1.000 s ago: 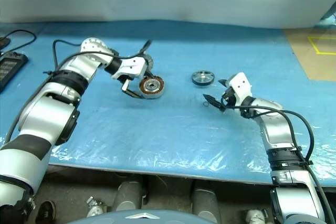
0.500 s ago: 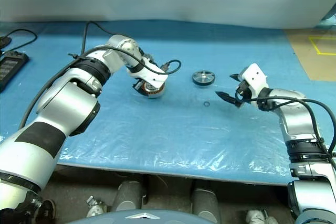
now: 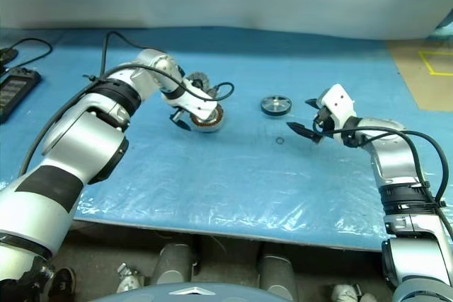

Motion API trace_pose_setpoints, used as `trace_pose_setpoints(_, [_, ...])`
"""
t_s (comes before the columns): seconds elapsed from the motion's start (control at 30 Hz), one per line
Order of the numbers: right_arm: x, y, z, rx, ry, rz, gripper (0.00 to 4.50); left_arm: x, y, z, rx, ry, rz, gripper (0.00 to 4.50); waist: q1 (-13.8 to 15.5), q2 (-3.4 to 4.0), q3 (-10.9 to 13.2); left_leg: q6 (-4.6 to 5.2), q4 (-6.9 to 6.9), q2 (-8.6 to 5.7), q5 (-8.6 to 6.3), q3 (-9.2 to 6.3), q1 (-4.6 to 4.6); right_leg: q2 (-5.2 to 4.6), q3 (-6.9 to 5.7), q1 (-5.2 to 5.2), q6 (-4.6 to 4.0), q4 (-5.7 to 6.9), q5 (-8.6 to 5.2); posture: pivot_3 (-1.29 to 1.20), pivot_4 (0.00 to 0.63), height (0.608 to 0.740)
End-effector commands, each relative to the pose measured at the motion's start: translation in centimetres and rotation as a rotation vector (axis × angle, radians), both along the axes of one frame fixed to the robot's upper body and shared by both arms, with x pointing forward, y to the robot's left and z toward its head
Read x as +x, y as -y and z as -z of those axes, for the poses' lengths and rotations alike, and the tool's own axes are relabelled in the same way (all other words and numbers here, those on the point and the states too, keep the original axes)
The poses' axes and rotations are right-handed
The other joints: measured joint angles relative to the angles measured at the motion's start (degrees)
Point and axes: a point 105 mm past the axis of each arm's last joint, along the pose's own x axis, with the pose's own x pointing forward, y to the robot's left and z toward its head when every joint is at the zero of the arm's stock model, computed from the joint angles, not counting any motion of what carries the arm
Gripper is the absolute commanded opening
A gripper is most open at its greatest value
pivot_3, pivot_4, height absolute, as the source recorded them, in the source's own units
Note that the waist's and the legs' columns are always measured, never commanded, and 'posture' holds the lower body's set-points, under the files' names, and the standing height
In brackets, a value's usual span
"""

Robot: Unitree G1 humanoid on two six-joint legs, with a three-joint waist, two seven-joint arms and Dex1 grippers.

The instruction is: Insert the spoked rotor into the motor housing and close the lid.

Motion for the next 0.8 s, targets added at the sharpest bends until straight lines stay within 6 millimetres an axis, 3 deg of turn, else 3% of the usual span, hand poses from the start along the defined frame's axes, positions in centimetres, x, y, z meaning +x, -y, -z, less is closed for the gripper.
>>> trace_pose_setpoints(0.03, [0.2, -0.5, -1.0, -0.005, 0.04, -0.023, 4.47, 0.0, 0.0, -0.5, -0.017, 0.007, 0.005, 4.5, 0.02, 0.0, 0.0, 0.0, 0.0, 0.0, 0.0, 0.0, 0.0, 0.0, 0.0, 0.0, 0.0, 0.0, 0.0, 0.0, 0.15, 0.74])
trace_pose_setpoints(0.63, [0.2, -0.5, -1.3, -0.003, 0.051, -0.023, 4.47, -0.3, -1.0, 2.9, 0.008, -0.034, -0.038, 4.5, -0.24, -0.01, 0.01, 0.0, 0.0, 0.02, 0.0, 0.0, 0.01, 0.01, 0.01, -0.01, 0.0, 0.01, 0.0, 0.0, 0.15, 0.74])
trace_pose_setpoints(0.8, [0.2, -0.5, -1.4, 0.004, 0.059, -0.016, 4.5, 0.1, -0.9, 3.8, 0.016, 0.01, -0.049, 3.29, -0.4, -0.01, 0.01, 0.0, 0.0, 0.01, 0.0, 0.0, 0.05, 0.01, 0.03, 0.0, 0.0, 0.02, 0.0, 0.0, 0.15, 0.74])
